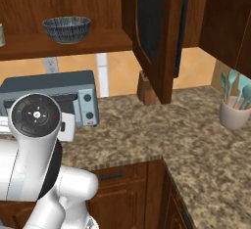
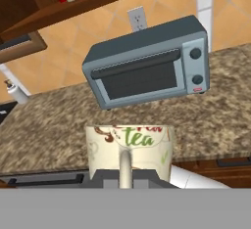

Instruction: Gather all objects into one cabinet and sort the glasses and bowls to opposite sides.

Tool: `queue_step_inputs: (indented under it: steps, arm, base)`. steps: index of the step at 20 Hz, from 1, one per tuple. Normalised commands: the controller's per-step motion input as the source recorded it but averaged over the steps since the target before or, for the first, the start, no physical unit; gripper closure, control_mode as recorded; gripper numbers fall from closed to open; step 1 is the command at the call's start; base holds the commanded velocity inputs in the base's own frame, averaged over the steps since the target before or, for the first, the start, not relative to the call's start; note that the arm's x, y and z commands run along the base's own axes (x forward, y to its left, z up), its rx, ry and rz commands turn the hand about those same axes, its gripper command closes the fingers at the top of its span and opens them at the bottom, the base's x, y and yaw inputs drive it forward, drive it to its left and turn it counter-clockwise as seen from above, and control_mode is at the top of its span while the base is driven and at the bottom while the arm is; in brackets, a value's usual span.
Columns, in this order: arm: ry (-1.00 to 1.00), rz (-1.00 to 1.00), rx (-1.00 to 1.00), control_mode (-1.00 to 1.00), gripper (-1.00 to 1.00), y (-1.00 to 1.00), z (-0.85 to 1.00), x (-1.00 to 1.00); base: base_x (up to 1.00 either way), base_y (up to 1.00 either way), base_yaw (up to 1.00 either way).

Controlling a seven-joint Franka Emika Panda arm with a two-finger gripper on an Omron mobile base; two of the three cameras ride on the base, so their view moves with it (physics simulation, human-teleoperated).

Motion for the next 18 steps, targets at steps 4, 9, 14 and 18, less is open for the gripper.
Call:
queue_step_inputs:
  steps: [4,9,14,18]
  arm:
    - [0.00,0.00,0.00,1.00,1.00,0.00,0.00,0.00]
    - [0.00,0.00,0.00,1.00,1.00,0.00,0.00,0.00]
    - [0.00,0.00,0.00,1.00,1.00,0.00,0.00,0.00]
    - [-0.06,0.00,-0.03,-1.00,1.00,0.12,0.00,0.00]
  base:
    - [0.24,0.69,0.00]
    - [0.15,0.61,0.00]
    - [0.11,0.60,0.00]
    - [0.03,0.40,0.00]
